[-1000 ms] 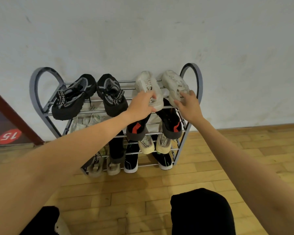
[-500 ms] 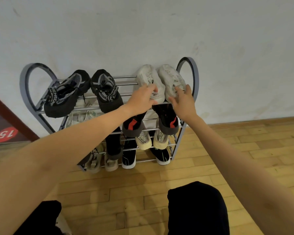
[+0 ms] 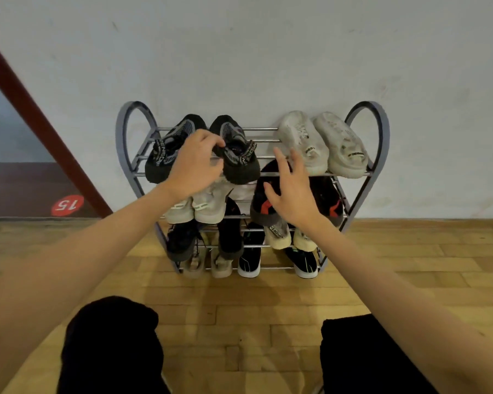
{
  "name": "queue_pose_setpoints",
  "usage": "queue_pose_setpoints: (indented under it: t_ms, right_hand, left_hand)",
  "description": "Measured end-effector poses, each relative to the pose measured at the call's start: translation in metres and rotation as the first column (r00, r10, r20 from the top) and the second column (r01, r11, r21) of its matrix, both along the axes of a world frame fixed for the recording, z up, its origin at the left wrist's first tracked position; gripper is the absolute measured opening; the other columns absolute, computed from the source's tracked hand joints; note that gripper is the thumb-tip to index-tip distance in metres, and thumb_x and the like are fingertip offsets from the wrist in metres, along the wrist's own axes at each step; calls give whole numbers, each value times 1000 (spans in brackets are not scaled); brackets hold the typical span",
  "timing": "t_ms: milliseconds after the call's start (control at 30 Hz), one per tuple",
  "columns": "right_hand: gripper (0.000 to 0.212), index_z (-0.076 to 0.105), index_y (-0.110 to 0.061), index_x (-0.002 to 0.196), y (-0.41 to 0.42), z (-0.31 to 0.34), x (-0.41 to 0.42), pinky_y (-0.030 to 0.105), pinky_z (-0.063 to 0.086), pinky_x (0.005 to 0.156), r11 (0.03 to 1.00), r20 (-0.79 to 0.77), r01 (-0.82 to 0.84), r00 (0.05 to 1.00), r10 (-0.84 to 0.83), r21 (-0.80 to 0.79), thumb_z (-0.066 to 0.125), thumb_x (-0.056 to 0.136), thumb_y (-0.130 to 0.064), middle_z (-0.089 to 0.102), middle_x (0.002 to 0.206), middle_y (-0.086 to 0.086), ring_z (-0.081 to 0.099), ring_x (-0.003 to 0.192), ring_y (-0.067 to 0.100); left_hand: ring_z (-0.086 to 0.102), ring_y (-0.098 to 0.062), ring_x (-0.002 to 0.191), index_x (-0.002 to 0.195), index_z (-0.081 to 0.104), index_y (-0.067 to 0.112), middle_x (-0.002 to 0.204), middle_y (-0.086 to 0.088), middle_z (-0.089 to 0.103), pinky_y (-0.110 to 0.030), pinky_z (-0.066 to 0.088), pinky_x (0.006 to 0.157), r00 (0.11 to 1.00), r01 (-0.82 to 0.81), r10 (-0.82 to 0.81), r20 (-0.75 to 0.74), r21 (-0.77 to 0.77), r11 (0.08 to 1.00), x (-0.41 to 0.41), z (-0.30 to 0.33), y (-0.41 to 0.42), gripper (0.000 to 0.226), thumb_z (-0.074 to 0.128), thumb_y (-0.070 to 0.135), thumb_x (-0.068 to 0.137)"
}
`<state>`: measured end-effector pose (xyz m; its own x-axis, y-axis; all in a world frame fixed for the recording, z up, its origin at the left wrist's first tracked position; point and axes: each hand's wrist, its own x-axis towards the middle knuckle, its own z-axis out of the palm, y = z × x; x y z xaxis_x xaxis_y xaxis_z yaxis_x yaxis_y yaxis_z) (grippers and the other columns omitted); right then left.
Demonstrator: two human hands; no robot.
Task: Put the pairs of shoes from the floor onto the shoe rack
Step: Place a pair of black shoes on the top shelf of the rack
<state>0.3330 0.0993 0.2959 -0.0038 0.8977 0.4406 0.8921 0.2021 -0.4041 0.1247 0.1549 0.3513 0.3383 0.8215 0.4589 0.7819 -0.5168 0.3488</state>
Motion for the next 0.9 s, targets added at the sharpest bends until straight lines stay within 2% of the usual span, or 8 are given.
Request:
queue_pose_setpoints:
  t_ms: [100, 200, 300, 433, 533, 667, 767, 900]
  right_hand:
    - [80, 15, -19, 153, 7, 4, -27, 50, 32, 111, 998, -10, -41, 999, 41, -51, 62, 90, -31, 9, 154, 30, 27, 139, 46]
    - [86, 12, -25, 153, 20, 9, -43, 52, 38, 107, 994, 29, -61, 998, 64, -91, 66, 87, -32, 5, 155, 31, 48, 123, 47]
    - [79, 25, -20, 149, 34, 15, -54, 52, 40, 105, 985, 69, -37, 996, 49, -166, 68, 85, -35, 11, 153, 27, 46, 124, 46]
    - [66, 43, -18, 136, 46, 24, -61, 48, 43, 101, 962, 45, -45, 997, 59, -268, 73, 80, -36, 39, 133, 19, 49, 115, 40]
    - [57, 49, -13, 124, 42, 27, -61, 38, 46, 94, 966, -75, -43, 997, 24, -255, 76, 78, -32, 45, 123, 15, 54, 106, 33]
    - [50, 52, -10, 121, 30, 26, -56, 22, 38, 87, 989, -187, -3, 982, -24, -148, 74, 81, -28, 49, 123, 11, 53, 108, 25]
    - [49, 53, -9, 121, 25, 29, -50, 20, 37, 86, 997, -243, 33, 969, -51, -76, 74, 81, -29, 51, 122, 10, 53, 107, 21]
    - [47, 55, -7, 118, 20, 35, -40, 22, 40, 85, 995, -278, 95, 956, -90, 2, 73, 82, -31, 54, 117, 9, 54, 104, 20]
  left_hand:
    - [44, -33, 122, 127, 54, 9, 128, -15, 49, -42, 39, 101, 981, -182, 177, -85, -54, 982, -42, -8, 8, 51, 69, 27, 81]
    - [40, -38, 127, 135, 48, 9, 133, -20, 43, -45, 40, 103, 952, -290, 279, -125, -84, 953, -78, -14, 16, 70, 74, 34, 75]
    - [37, -39, 130, 139, 42, 13, 137, -22, 39, -45, 37, 106, 963, -266, 257, -75, -160, 951, -99, -18, 21, 79, 78, 32, 72]
    - [51, -38, 117, 148, 31, 18, 129, -21, 52, -43, 46, 94, 981, -173, 148, -128, -212, 962, -110, -26, 27, 92, 80, 32, 72]
    - [53, -39, 113, 144, 39, 17, 129, -21, 50, -42, 47, 91, 979, -160, 130, -159, -192, 968, -106, -33, 30, 82, 79, 30, 73]
    - [56, -36, 104, 130, 58, 14, 120, -18, 55, -39, 48, 83, 984, -177, 172, -46, -148, 973, -94, -37, 24, 65, 80, 21, 70]
    - [60, -33, 94, 120, 67, 14, 108, -16, 61, -36, 50, 75, 982, -158, 169, 84, -117, 980, -81, -38, 20, 53, 79, 21, 69]
    - [59, -28, 85, 118, 68, 21, 97, -12, 62, -30, 43, 67, 979, -140, 153, 132, -105, 985, -56, -39, 16, 47, 76, 28, 73]
